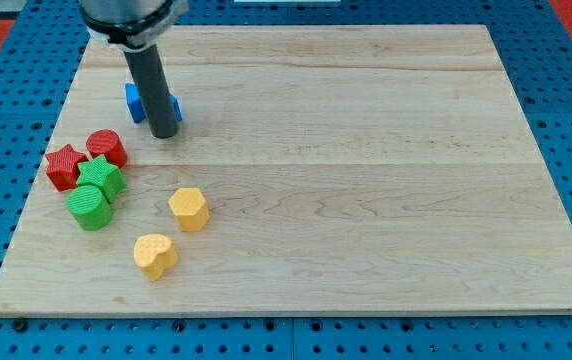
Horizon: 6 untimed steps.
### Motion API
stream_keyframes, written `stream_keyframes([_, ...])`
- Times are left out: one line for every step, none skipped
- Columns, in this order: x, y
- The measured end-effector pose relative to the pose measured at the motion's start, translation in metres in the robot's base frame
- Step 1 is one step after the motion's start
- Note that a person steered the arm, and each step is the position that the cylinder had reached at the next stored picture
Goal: Move the blue triangle towards the top center
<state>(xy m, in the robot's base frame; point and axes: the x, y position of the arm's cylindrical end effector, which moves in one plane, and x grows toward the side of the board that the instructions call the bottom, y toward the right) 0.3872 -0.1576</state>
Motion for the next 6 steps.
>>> stream_keyframes([-0.014, -0.010])
stream_keyframes([-0.006, -0.016])
stream_keyframes([-0.009, -0.056])
stream_keyframes([-0.037, -0.068])
stream_keyframes([-0.072, -0.012])
stream_keyframes([-0.104, 0.092])
